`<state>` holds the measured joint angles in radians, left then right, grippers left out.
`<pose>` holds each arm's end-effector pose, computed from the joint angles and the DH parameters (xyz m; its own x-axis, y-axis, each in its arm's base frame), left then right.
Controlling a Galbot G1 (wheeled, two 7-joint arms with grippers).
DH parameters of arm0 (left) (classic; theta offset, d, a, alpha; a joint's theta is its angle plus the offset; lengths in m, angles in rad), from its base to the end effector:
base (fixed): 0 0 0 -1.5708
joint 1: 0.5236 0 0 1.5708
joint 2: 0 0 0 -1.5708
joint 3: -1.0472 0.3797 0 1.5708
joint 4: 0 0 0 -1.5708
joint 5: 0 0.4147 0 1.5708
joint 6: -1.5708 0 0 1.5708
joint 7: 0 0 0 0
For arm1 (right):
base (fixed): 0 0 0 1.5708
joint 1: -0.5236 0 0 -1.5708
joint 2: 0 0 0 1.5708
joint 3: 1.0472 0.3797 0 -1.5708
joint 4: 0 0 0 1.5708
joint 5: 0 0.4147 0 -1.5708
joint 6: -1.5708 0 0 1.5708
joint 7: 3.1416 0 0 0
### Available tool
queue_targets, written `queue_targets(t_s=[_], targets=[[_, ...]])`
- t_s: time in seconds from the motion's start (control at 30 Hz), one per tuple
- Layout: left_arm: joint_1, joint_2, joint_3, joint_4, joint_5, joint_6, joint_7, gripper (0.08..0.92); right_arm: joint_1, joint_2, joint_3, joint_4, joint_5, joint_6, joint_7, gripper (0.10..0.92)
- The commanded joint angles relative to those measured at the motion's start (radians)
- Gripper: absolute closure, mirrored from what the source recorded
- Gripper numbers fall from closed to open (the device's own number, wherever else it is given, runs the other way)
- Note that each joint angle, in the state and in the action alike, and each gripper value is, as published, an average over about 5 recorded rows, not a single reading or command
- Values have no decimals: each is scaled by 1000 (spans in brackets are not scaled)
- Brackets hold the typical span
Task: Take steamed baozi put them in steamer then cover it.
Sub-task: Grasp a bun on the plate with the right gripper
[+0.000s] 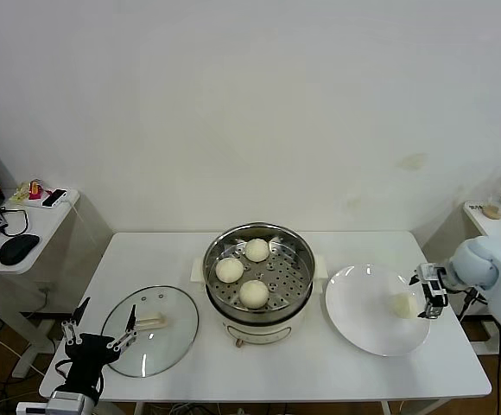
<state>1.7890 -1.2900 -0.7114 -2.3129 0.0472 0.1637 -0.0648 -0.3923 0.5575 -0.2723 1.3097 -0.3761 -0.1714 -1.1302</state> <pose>0.1675 0.0824 -0.2617 -0.9918 -0.0660 0.1096 -0.0197 0.9252 0.3790 0.5271 -0.2616 -0.2262 -0.2722 0.0039 0.9622 -0.9619 0.0255 -0.2722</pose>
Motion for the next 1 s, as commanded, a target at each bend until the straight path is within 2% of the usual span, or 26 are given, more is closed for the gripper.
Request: queue_targets(t_s=[0.03, 0.53, 0.8, 1.0], targets=[[5, -5, -4, 6, 0, -2, 0, 177, -21, 110, 17, -121, -62, 11, 4, 203], [-4, -7, -2, 18, -1, -3, -1, 177, 2, 142, 13, -174, -111, -20, 24, 208], [-5, -7, -2, 16, -1, -3, -2, 177, 7, 149, 12, -189, -110, -26, 10, 303], [-4, -9, 4, 7, 1, -1, -2, 177, 36, 113, -7, -144, -59, -34, -8, 393]])
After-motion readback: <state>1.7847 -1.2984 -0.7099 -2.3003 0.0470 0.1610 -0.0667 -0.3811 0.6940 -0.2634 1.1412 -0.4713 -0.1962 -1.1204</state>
